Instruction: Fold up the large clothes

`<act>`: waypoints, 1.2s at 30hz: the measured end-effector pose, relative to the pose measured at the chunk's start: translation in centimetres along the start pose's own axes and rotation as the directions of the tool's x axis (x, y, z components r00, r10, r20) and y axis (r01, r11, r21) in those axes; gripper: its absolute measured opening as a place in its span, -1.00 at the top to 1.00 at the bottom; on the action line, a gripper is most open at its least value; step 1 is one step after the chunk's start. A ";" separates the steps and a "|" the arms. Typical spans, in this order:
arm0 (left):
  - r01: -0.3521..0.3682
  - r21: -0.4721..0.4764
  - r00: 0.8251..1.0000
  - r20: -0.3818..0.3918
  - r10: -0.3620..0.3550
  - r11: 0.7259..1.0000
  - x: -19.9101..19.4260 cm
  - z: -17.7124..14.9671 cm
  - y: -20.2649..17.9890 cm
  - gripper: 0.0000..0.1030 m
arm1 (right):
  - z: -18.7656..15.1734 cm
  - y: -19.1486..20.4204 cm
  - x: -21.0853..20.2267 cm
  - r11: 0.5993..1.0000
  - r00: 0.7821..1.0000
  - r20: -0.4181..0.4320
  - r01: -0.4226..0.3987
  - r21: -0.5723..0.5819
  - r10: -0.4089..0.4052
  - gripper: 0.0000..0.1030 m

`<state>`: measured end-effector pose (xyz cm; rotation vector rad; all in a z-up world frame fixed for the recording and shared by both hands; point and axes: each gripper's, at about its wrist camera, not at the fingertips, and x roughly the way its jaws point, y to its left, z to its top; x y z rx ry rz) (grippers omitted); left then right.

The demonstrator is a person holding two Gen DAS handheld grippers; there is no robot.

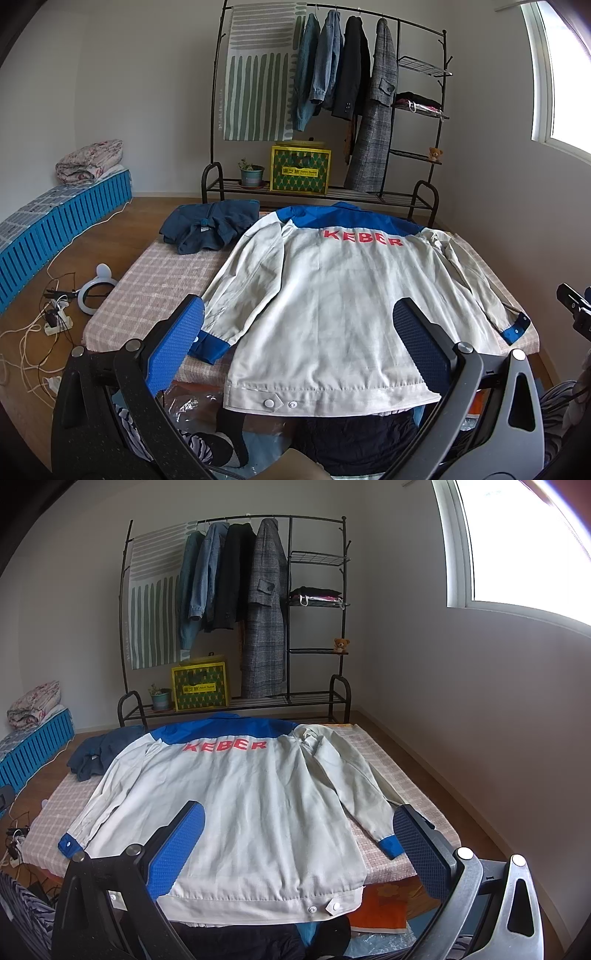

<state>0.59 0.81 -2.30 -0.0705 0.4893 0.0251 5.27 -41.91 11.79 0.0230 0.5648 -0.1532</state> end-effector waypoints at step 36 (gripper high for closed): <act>-0.031 -0.409 0.913 -0.383 -0.141 0.912 20.6 -3.2 22.6 -0.43 | 3.8 9.6 12.8 0.909 0.909 0.024 -0.415 -0.039 0.416 -0.99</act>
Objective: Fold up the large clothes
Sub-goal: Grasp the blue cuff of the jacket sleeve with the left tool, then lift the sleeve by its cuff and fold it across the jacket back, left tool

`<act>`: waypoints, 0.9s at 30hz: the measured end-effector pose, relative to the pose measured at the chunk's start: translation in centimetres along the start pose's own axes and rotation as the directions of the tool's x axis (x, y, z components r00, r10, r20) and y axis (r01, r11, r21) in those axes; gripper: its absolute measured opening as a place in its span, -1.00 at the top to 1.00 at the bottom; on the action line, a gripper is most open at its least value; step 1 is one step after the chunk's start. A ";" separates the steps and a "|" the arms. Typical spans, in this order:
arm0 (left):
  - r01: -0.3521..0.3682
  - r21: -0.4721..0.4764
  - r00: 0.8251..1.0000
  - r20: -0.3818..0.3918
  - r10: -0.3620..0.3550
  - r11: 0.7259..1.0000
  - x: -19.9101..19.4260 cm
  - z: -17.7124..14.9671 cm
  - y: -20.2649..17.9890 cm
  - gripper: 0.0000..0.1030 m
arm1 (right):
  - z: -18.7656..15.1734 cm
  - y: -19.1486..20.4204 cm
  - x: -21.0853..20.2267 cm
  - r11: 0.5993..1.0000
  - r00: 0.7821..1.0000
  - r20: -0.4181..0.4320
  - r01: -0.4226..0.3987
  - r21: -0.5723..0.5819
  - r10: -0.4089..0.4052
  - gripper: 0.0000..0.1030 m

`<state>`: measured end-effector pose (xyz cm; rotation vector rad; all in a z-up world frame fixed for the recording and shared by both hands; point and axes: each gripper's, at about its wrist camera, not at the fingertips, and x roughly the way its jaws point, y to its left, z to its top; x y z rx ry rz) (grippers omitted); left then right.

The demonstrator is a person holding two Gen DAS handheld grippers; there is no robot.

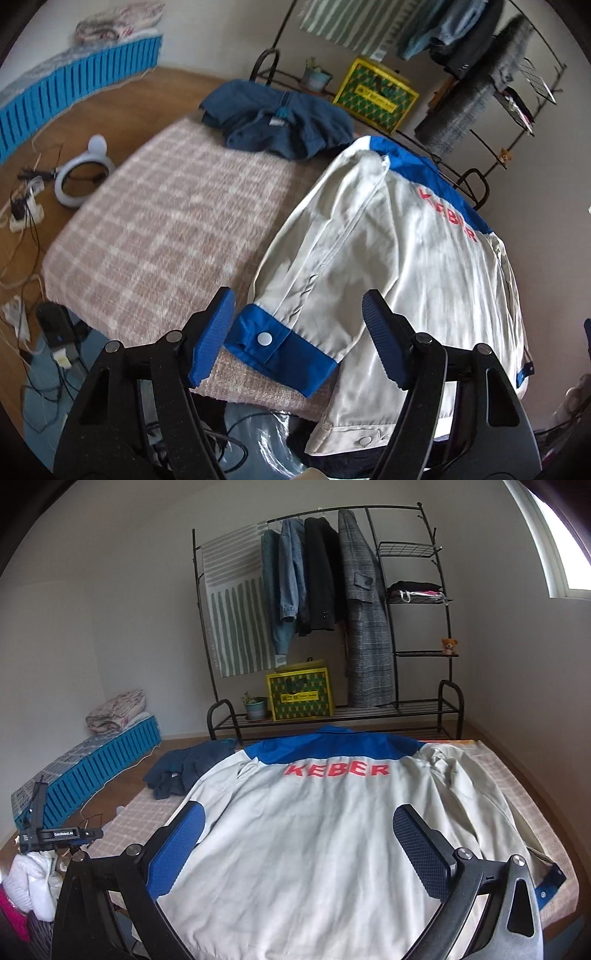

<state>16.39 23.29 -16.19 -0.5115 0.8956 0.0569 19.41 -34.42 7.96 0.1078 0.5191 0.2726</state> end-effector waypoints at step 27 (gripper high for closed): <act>0.055 -0.013 0.998 0.000 -0.055 0.998 3.7 2.3 1.7 0.91 | -4.4 2.2 11.5 0.978 0.933 -0.315 -0.200 -0.061 0.171 -0.29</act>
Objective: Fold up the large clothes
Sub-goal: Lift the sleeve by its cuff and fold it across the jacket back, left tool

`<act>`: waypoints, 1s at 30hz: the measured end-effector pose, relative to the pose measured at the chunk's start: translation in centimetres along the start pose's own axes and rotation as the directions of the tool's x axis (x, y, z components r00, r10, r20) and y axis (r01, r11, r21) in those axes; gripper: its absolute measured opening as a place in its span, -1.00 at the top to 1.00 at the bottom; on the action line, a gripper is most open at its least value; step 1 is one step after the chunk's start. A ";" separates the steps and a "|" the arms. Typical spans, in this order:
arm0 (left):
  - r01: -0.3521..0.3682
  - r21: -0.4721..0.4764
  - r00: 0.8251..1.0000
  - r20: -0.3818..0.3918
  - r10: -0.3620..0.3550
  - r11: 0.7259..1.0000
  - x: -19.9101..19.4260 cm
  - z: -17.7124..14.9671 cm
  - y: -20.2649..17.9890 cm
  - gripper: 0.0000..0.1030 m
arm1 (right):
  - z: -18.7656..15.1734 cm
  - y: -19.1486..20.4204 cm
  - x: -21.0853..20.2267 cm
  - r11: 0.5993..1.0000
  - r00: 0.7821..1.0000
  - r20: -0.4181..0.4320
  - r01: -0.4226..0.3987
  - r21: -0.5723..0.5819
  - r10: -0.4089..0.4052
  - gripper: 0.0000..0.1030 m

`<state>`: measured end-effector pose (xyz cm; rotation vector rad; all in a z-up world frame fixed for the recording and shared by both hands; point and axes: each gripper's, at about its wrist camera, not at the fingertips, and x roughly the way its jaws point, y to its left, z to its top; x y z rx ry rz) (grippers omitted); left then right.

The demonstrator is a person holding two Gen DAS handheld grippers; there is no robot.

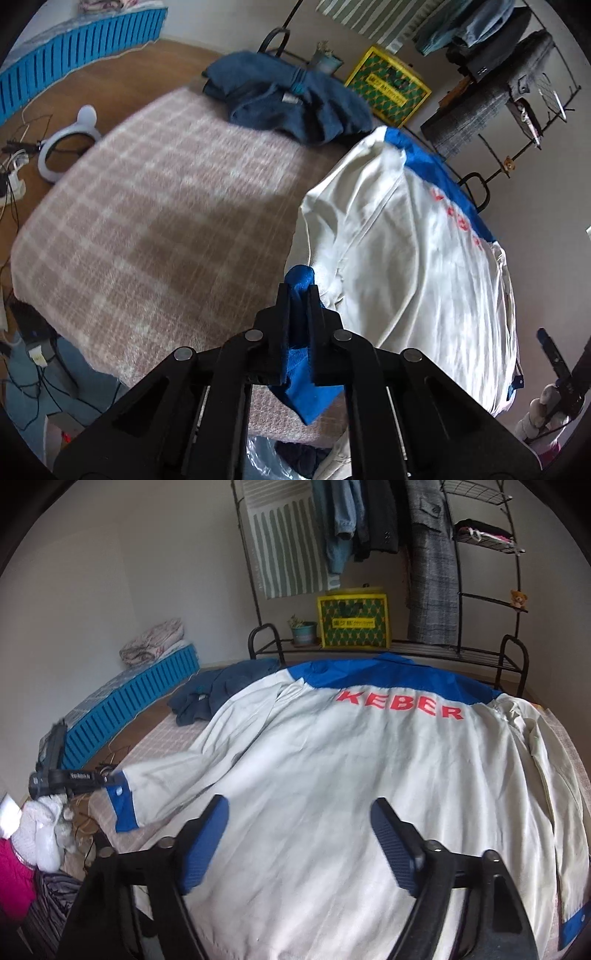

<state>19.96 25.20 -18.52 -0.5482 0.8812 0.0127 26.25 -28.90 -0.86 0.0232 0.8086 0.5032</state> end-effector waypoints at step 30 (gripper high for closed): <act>0.146 0.757 0.988 -0.073 -0.139 0.637 -3.1 -12.5 -20.7 0.98 | 11.6 -1.6 12.0 0.913 0.905 -0.184 -0.341 0.223 0.383 -0.07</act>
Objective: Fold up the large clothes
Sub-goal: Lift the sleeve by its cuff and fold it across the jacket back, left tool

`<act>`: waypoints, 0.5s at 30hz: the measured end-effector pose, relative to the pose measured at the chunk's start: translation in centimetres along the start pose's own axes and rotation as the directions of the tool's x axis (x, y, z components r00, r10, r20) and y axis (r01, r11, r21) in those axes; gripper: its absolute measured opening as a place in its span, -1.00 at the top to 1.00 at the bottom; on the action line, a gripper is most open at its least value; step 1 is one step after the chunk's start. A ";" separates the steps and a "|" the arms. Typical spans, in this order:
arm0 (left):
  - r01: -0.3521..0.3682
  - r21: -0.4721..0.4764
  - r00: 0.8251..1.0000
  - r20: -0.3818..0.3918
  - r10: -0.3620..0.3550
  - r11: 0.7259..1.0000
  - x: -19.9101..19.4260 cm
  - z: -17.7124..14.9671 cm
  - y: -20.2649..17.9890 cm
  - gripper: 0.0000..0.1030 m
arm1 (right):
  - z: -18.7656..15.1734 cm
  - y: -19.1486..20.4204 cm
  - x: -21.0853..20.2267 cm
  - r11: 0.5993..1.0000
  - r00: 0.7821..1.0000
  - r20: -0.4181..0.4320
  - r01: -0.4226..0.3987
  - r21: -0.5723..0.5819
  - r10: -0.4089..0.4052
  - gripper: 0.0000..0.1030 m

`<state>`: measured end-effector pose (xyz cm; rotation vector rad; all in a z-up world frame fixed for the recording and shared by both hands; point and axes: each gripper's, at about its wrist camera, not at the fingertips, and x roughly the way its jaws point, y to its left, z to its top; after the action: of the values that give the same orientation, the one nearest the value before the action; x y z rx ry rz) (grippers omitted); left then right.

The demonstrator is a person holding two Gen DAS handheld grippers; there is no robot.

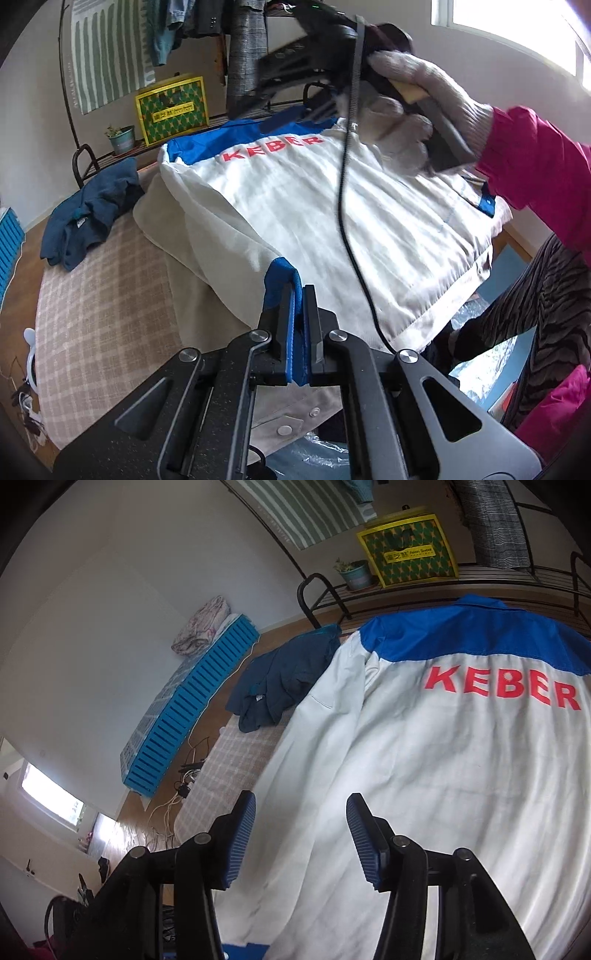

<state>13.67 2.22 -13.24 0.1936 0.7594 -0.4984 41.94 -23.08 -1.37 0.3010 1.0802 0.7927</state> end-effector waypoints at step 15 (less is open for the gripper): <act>0.029 0.067 0.999 -0.042 -0.026 0.997 1.9 -0.7 -1.4 0.98 | 8.8 0.3 14.3 0.985 0.977 -0.128 0.166 -0.037 -0.170 0.02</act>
<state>13.71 0.55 -15.11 0.2573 0.7872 -0.5477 52.86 -11.47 -6.71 0.1343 1.2006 0.6816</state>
